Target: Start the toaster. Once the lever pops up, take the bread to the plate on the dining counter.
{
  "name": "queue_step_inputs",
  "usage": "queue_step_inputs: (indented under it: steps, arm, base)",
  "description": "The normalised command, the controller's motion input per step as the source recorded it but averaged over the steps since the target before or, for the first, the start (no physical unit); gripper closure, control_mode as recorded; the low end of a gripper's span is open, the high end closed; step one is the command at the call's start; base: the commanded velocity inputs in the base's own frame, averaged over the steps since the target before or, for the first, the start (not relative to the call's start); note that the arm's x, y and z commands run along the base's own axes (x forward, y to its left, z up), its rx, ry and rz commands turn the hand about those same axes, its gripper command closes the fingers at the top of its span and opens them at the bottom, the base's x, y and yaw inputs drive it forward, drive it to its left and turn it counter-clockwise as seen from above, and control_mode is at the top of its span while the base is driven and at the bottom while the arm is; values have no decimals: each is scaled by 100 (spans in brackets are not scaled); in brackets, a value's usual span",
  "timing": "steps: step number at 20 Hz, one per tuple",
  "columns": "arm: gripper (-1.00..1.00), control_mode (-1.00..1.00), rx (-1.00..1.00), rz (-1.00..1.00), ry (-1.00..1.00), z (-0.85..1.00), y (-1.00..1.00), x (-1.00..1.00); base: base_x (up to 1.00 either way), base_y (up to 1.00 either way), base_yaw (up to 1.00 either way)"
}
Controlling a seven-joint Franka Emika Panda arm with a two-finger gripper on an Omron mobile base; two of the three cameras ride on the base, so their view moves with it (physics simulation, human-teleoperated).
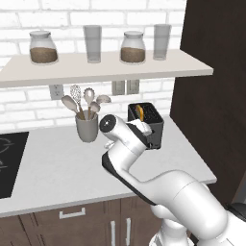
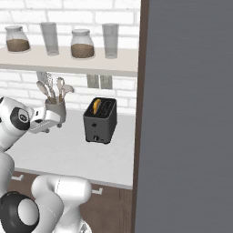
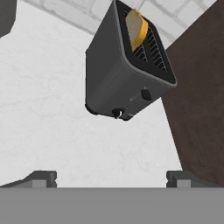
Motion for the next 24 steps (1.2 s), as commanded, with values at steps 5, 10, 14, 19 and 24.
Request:
queue_step_inputs:
  steps: [5,10,14,19,24]
  arm:
    - [-100,-100,8,0,-2,6,-25,0]
    - [-100,-100,24,1,-2,18,-42,2]
    - [-100,-100,30,0,-1,20,-47,6]
    - [-100,-100,28,2,-6,32,-49,9]
    - [-100,-100,16,10,-17,31,-46,22]
  base:
    - [0,0,0]
    - [0,0,0]
    - [0,0,0]
    - [0,0,0]
    - [0,0,0]
